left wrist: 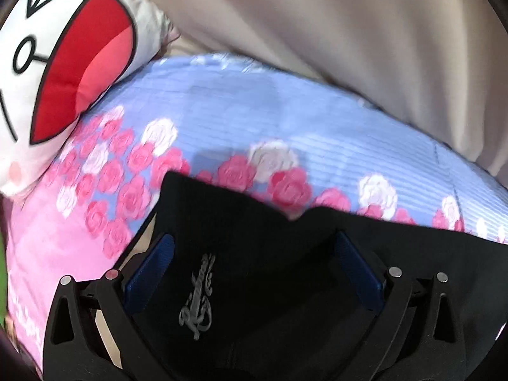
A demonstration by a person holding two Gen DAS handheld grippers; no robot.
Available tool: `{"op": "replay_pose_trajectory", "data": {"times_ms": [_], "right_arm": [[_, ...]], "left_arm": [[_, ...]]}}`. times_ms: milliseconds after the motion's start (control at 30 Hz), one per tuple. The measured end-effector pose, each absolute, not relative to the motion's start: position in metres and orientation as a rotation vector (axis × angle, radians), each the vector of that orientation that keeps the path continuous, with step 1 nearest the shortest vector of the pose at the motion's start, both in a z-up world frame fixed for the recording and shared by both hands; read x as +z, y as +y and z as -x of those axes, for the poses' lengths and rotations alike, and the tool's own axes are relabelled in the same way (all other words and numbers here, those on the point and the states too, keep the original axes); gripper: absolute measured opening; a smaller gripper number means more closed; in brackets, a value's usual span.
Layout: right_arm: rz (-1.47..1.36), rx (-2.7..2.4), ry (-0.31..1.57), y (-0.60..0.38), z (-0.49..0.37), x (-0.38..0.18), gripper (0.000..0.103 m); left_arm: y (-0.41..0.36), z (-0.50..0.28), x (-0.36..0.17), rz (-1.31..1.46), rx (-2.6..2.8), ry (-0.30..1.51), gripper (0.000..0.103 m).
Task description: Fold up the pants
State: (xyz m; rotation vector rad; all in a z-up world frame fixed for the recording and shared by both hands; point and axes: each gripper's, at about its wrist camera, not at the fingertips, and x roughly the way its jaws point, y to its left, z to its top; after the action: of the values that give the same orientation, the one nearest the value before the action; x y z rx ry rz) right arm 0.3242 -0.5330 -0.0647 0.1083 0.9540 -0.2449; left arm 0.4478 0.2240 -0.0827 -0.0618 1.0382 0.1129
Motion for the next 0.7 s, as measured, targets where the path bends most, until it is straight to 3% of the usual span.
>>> {"op": "replay_pose_trajectory", "data": {"times_ms": [33, 67, 100, 167, 300, 500, 700], "right_arm": [[-0.114, -0.237, 0.942, -0.532, -0.323, -0.063, 0.048], [-0.143, -0.217, 0.929, -0.533, -0.321, -0.059, 0.013], [-0.184, -0.191, 0.920, -0.535, -0.317, -0.055, 0.014], [-0.199, -0.180, 0.872, -0.532, -0.305, -0.039, 0.013], [-0.206, -0.150, 0.752, -0.516, -0.263, 0.008, 0.013], [-0.128, -0.122, 0.627, -0.493, -0.166, 0.060, 0.010], [-0.114, -0.188, 0.688, -0.504, -0.079, 0.028, 0.010]], "left_arm": [[0.223, -0.449, -0.082, 0.057, 0.097, 1.038, 0.083], [0.221, -0.449, -0.079, 0.060, 0.067, 1.046, 0.059], [0.220, -0.448, -0.076, 0.060, 0.063, 1.044, 0.035], [0.218, -0.443, -0.064, 0.109, 0.035, 1.049, 0.014], [0.221, -0.411, -0.028, 0.171, -0.010, 0.991, 0.011], [0.236, -0.293, 0.032, 0.194, -0.144, 0.823, 0.010], [0.257, -0.186, 0.004, 0.194, -0.151, 0.885, 0.011]]}}
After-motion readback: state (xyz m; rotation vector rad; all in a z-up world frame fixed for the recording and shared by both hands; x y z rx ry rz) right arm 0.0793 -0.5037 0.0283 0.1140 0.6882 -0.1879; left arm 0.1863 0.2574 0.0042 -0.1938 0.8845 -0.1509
